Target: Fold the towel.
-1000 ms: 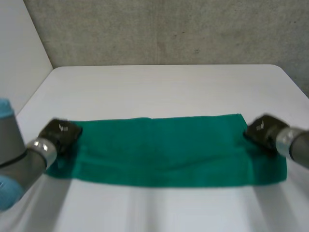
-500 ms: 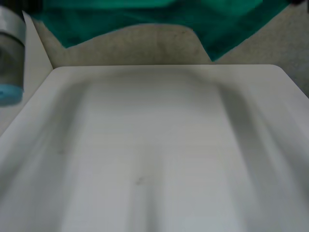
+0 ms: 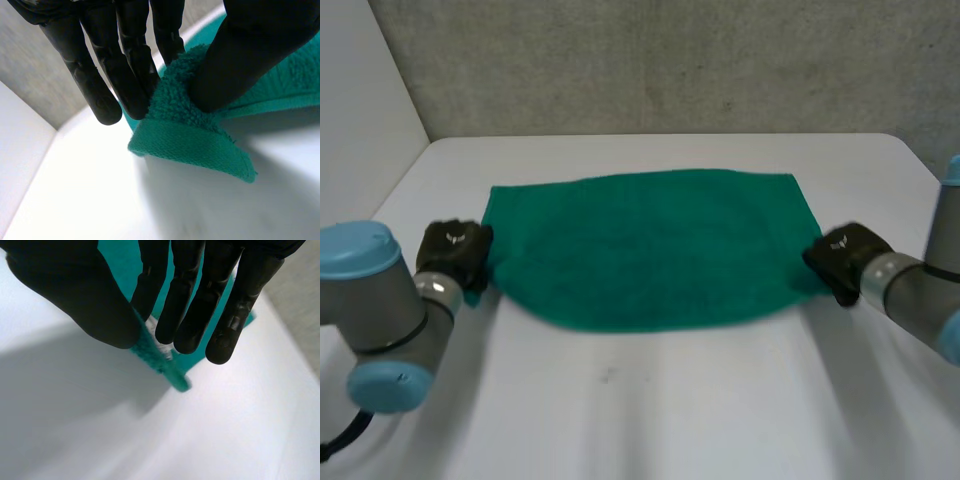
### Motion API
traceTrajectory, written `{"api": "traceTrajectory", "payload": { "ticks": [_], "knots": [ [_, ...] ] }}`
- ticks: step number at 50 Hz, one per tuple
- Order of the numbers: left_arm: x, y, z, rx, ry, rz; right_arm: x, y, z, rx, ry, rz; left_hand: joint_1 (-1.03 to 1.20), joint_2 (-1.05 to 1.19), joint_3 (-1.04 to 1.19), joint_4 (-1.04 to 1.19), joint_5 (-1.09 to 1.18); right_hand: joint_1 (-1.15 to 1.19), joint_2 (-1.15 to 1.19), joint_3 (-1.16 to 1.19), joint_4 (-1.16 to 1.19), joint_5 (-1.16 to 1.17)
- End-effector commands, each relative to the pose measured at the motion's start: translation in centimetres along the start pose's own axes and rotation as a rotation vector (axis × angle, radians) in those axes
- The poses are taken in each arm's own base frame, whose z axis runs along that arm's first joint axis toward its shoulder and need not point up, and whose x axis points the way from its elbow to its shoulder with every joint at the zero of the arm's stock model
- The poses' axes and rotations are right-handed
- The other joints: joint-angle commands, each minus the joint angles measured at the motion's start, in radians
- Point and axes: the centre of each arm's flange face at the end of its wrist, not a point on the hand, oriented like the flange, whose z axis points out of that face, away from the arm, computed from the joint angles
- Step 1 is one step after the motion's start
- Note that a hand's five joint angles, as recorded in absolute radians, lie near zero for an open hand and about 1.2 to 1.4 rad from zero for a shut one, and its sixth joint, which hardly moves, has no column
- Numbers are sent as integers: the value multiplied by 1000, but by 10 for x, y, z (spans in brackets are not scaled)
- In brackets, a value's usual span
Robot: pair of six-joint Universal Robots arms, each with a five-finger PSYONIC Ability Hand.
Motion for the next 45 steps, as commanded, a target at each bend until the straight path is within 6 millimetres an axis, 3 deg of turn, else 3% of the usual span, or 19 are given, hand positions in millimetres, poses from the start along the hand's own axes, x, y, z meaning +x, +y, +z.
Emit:
{"api": "traceTrajectory", "payload": {
  "ticks": [1, 3, 5, 7, 10, 11, 14, 21, 26, 34, 37, 39, 43, 44, 45],
  "knots": [
    [-20, 10, -68, -239, 46, 121, 7, 24, -79, -206, -122, -177, 282, 198, 203, 200, 242, 416, 223, 211, 203, 220],
    [-24, 12, -86, -323, 81, 149, 9, 33, -93, -236, -144, -249, 282, 198, 203, 200, 242, 416, 223, 211, 203, 220],
    [-25, 11, -90, -342, 93, 155, 12, 37, -94, -243, -133, -278, 282, 198, 203, 200, 242, 416, 223, 211, 203, 220],
    [-24, 10, -96, -364, 130, 152, 17, 39, -91, -243, -108, -273, 282, 198, 203, 200, 242, 416, 223, 211, 203, 220],
    [-24, 4, -89, -313, 148, 139, 24, 40, -78, -220, -52, -228, 282, 198, 203, 200, 242, 416, 223, 211, 203, 220],
    [-25, 0, -83, -272, 143, 136, 24, 40, -78, -220, -52, -228, 282, 198, 203, 200, 242, 416, 223, 211, 203, 220],
    [-25, -3, -71, -231, 132, 136, 25, 32, -40, -138, 2, -172, 282, 198, 203, 200, 242, 416, 223, 211, 203, 220],
    [-19, -13, -25, -86, 85, 126, 27, 13, -8, -37, 64, -142, 282, 198, 203, 200, 242, 416, 223, 211, 203, 220],
    [-15, -21, 14, 2, 34, 59, 42, -4, 31, 73, 180, -129, 282, 198, 203, 200, 242, 416, 223, 211, 203, 220],
    [-14, -19, 58, -4, -90, 59, 57, -13, 69, 129, 285, -115, 282, 198, 203, 200, 242, 416, 223, 211, 203, 220],
    [-12, -18, 68, 6, -91, 61, 57, -13, 80, 135, 291, -118, 282, 198, 203, 200, 242, 416, 223, 211, 203, 220],
    [-7, -17, 74, 14, -85, 64, 47, -15, 98, 151, 274, -128, 282, 198, 203, 200, 242, 416, 223, 211, 203, 220],
    [6, -14, 77, 26, -56, 71, 41, -16, 108, 158, 270, -132, 282, 198, 203, 200, 242, 416, 223, 211, 203, 220],
    [8, -15, 76, 28, -50, 74, 39, -16, 112, 160, 268, -132, 172, 88, 93, 90, 132, 94, -98, -111, -119, -102],
    [11, -15, 76, 32, -42, 78, 37, -17, 113, 162, 270, -132, -308, -393, -387, -391, -349, -205, -398, -410, -419, -401]
  ]
}}
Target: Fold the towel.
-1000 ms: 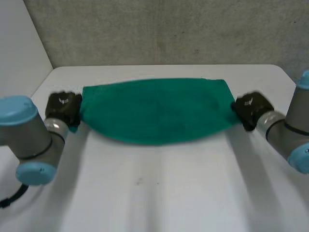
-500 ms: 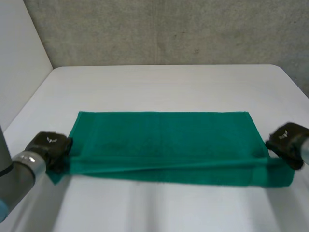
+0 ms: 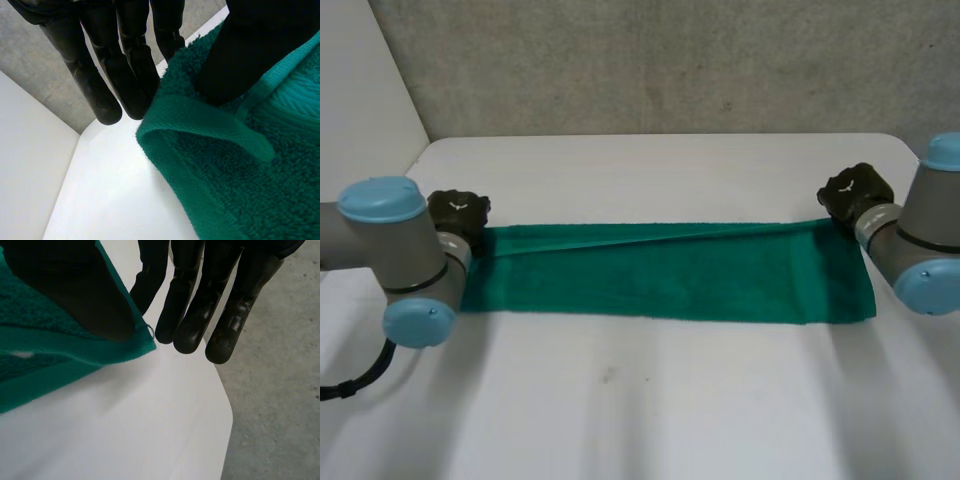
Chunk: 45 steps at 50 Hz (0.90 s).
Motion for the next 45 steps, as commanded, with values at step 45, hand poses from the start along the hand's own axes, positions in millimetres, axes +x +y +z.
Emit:
{"api": "traceTrajectory", "payload": {
  "ticks": [45],
  "knots": [
    [22, -13, 58, 208, 13, 105, -16, 19, -63, -119, -131, 241, -912, -997, -991, -995, -953, -806, -998, -1011, -1019, -1004]
  ]
}}
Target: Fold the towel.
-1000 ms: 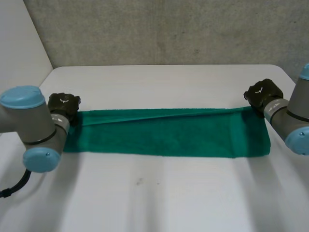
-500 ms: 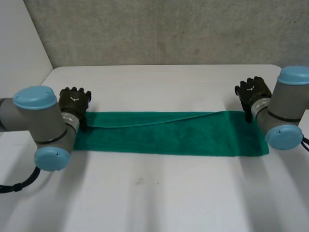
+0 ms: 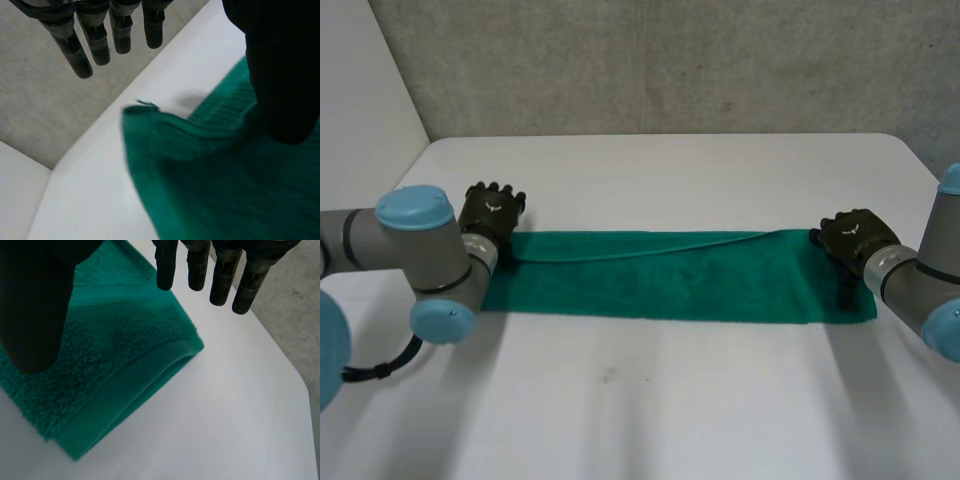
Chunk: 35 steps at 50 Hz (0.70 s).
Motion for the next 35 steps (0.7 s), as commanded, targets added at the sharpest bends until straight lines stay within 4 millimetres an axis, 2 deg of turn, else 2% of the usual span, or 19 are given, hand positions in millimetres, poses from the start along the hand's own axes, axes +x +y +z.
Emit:
{"api": "traceTrajectory", "payload": {
  "ticks": [1, 5, 9, 12, 14, 16, 23, 28, 30, 35],
  "knots": [
    [-29, -24, 44, 178, -156, 17, 6, 2, -7, -6, 22, 7, 33, 29, 20, 27, 10, -26, -47, -36, -52, -58],
    [-44, -28, 52, 221, -210, 15, 5, 3, -10, -5, 20, 13, 98, 94, 85, 92, 75, -26, -47, -36, -52, -58],
    [-40, -20, 51, 200, -193, 18, 7, 2, -17, 9, 25, 20, 98, 94, 85, 92, 75, -26, -47, -36, -52, -58],
    [-32, -8, 37, 143, -153, 20, 6, 6, -26, 24, -4, 31, 75, 71, 62, 69, 51, -26, -47, -36, -52, -58],
    [-32, -9, 34, 140, -147, 20, 5, 7, -26, 23, -10, 33, 71, 68, 58, 65, 48, -26, -47, -36, -52, -58],
    [-32, -10, 14, 107, -127, 18, 4, 11, -27, 17, -22, 40, 48, 44, 35, 42, 25, -26, -47, -36, -52, -58],
    [-32, -15, -21, 68, -98, 6, 5, 16, -26, 3, -20, 48, 13, 9, 0, 7, -10, -26, -47, -36, -52, -58],
    [-33, -20, -46, 55, -82, -28, 12, 24, -22, -13, -3, 60, 10, 6, -3, 4, -13, 84, 62, 74, 58, 52],
    [-35, -22, -54, 53, -77, -54, 14, 25, -21, -11, 4, 62, 10, 6, -3, 4, -13, 196, 174, 185, 170, 163],
    [-36, -26, -64, 57, -74, -89, 13, 35, -15, -33, 2, 72, 10, 6, -3, 4, -13, 369, 347, 358, 343, 336]
  ]
}}
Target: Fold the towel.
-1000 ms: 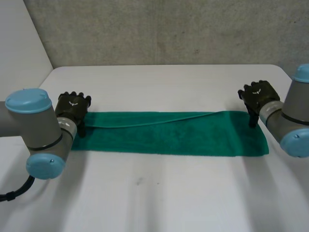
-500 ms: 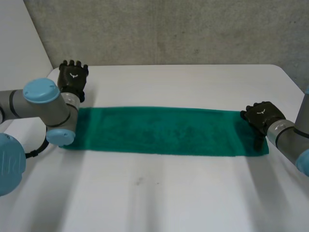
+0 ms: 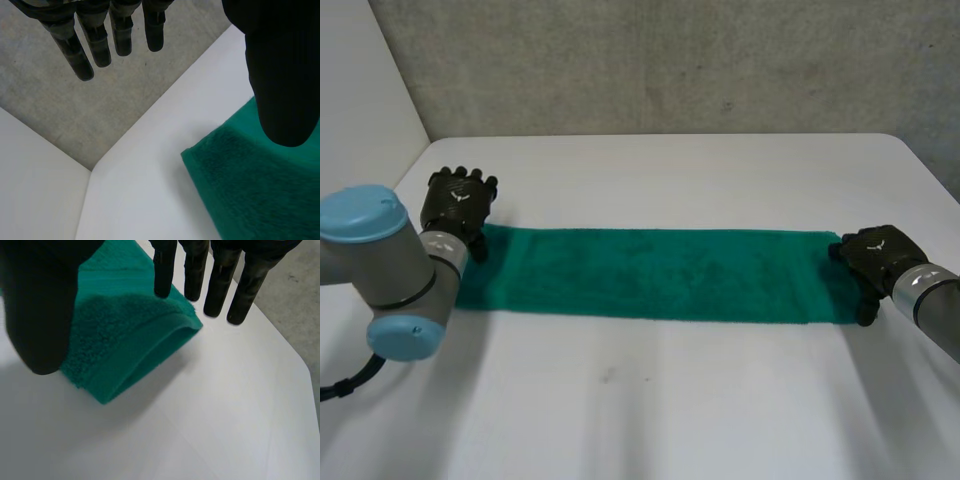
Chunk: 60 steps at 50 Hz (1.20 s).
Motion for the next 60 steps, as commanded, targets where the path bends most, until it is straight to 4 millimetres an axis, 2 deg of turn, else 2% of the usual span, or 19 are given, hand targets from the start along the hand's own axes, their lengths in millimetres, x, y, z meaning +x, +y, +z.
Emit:
{"api": "traceTrajectory", "payload": {
  "ticks": [1, 4, 6, 9, 23, 27, 28, 31, 36, 38, 41, 45, 48, 51, 52, 54, 56, 59, 60],
  "knots": [
    [-4, -8, -20, 2, 5, -66, 2, 15, 10, -31, 3, 17, -23, -17, -22, -19, -15, 372, 334, 332, 331, 328],
    [-4, -8, -22, 0, 8, -69, 5, 19, 12, -40, 5, 23, -23, -17, -22, -19, -15, 492, 454, 452, 452, 449],
    [-3, -7, -24, -6, 13, -70, 9, 24, 14, -53, 11, 32, -23, -17, -22, -19, -15, 867, 829, 827, 827, 824],
    [-1, -6, -26, -12, 19, -69, 14, 27, 15, -60, 16, 41, -28, -23, -28, -25, -21, 1146, 1108, 1106, 1106, 1103],
    [-4, -4, -34, -25, 16, -70, 52, 50, 15, -107, 72, 108, -31, -26, -31, -28, -24, 1146, 1108, 1106, 1106, 1103],
    [-3, 0, -38, -41, 22, -69, 90, 65, 14, -140, 171, 115, -31, -26, -31, -28, -24, 1146, 1108, 1106, 1106, 1103],
    [-2, 1, -41, -46, 27, -69, 110, 70, 13, -145, 223, 111, -34, -28, -34, -31, -27, 1146, 1108, 1106, 1106, 1103],
    [-2, 0, -44, -47, 27, -69, 134, 73, 11, -150, 279, 87, -37, -31, -37, -34, -29, 1146, 1108, 1106, 1106, 1103],
    [-4, -2, -48, -45, 25, -68, 150, 67, 9, -163, 297, 24, -40, -34, -40, -37, -32, 1146, 1108, 1106, 1106, 1103],
    [-5, -3, -49, -44, 24, -68, 154, 40, 4, -123, 292, -1, -40, -34, -40, -37, -32, 1146, 1108, 1106, 1106, 1103],
    [-8, -8, -53, -32, 14, -70, 134, -2, 4, -19, 251, -1, -40, -34, -40, -37, -32, 1146, 1108, 1106, 1106, 1103],
    [-10, -10, -55, -25, 13, -70, 112, -32, 5, 66, 207, 1, -40, -34, -40, -37, -32, 1146, 1108, 1106, 1106, 1103],
    [-11, -14, -59, -17, 8, -70, 43, -98, -4, 251, 58, -52, -46, -40, -46, -43, -38, 1146, 1108, 1106, 1106, 1103],
    [-13, -16, -61, -11, 3, -71, 2, -130, -15, 360, -27, -100, -49, -43, -49, -46, -41, 1146, 1108, 1106, 1106, 1103],
    [-13, -17, -61, -10, 5, -71, -25, -148, -25, 429, -87, -130, -52, -46, -52, -49, -44, 1146, 1108, 1106, 1106, 1103],
    [-14, -17, -63, -10, 3, -71, -38, -155, -29, 461, -118, -143, -49, -43, -49, -46, -41, 1146, 1108, 1106, 1106, 1103],
    [-14, -17, -64, -11, 3, -71, -95, -168, -41, 557, -270, -189, -52, -46, -52, -49, -44, 1146, 1108, 1106, 1106, 1103],
    [-13, -17, -67, -14, 8, -70, -139, -167, -44, 602, -396, -220, -49, -43, -49, -46, -41, 1146, 1108, 1106, 1106, 1103],
    [-12, -16, -68, -16, 11, -70, -165, -164, -47, 621, -471, -236, -49, -43, -49, -46, -41, 1146, 1108, 1106, 1106, 1103]
  ]
}}
